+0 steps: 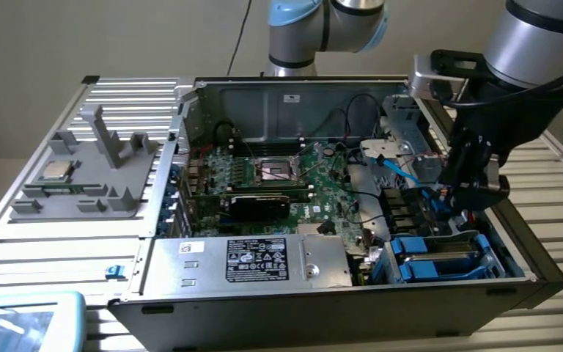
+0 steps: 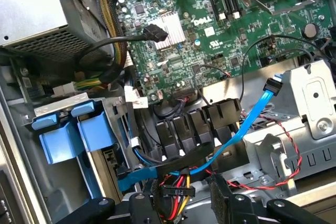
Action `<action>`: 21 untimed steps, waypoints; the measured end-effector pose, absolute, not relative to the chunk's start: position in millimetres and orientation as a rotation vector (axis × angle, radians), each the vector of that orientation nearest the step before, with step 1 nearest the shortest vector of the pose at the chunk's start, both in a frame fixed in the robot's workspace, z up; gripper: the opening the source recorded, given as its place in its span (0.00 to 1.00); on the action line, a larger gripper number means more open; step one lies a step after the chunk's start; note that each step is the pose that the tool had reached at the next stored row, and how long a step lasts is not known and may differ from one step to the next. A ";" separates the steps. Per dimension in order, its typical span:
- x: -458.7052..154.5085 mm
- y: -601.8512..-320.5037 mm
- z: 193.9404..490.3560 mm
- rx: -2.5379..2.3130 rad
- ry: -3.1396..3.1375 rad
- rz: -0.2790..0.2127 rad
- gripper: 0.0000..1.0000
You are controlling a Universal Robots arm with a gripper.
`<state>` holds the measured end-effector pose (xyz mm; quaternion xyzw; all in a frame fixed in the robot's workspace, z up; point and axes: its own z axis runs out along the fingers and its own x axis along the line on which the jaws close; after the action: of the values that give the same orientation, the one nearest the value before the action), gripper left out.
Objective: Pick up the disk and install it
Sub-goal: 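Insert the disk into the insertion slot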
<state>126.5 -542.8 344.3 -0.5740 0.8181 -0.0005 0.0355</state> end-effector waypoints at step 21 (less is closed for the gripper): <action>118.7 -539.7 346.3 -1.722 2.549 -0.024 0.36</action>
<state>118.7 -539.7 346.3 -0.5595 0.8282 -0.0079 0.0324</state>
